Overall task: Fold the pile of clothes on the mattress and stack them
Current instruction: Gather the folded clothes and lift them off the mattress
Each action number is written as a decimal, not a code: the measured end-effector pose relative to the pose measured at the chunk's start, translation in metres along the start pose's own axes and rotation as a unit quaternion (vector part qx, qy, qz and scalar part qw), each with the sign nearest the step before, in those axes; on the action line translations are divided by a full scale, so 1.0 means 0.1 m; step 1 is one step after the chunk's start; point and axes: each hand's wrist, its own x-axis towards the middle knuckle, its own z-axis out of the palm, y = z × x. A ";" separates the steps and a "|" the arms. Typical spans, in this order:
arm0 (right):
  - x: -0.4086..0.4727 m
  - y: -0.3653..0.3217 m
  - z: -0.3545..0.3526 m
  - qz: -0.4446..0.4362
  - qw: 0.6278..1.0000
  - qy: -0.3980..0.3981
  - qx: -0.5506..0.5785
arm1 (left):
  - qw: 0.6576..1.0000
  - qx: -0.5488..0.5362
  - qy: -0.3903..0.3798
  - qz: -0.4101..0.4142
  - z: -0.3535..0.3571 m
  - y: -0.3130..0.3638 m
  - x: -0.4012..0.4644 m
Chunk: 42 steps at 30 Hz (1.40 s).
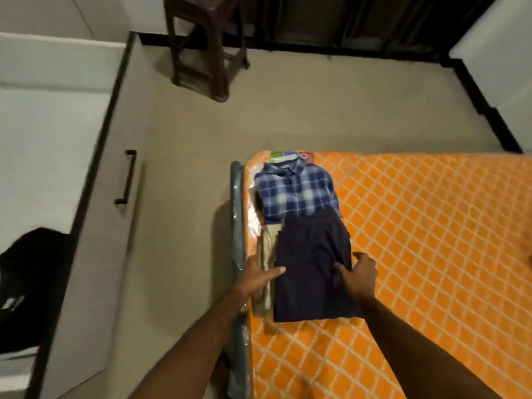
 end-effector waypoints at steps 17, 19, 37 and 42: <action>0.25 0.35 -0.04 0.065 0.856 -0.353 0.371 | 0.987 -0.088 0.099 -0.090 0.49 -0.25 0.37; 0.11 0.32 -0.15 0.078 0.847 -0.374 0.369 | 0.986 -0.126 0.090 -0.068 0.50 -0.23 0.09; 0.30 0.60 0.53 0.017 0.894 -0.320 0.312 | 0.986 -0.055 0.133 -0.090 0.25 -0.41 0.18; 0.39 0.67 0.66 0.028 0.970 -0.221 0.099 | 0.983 -0.071 0.128 -0.109 0.30 -0.44 0.24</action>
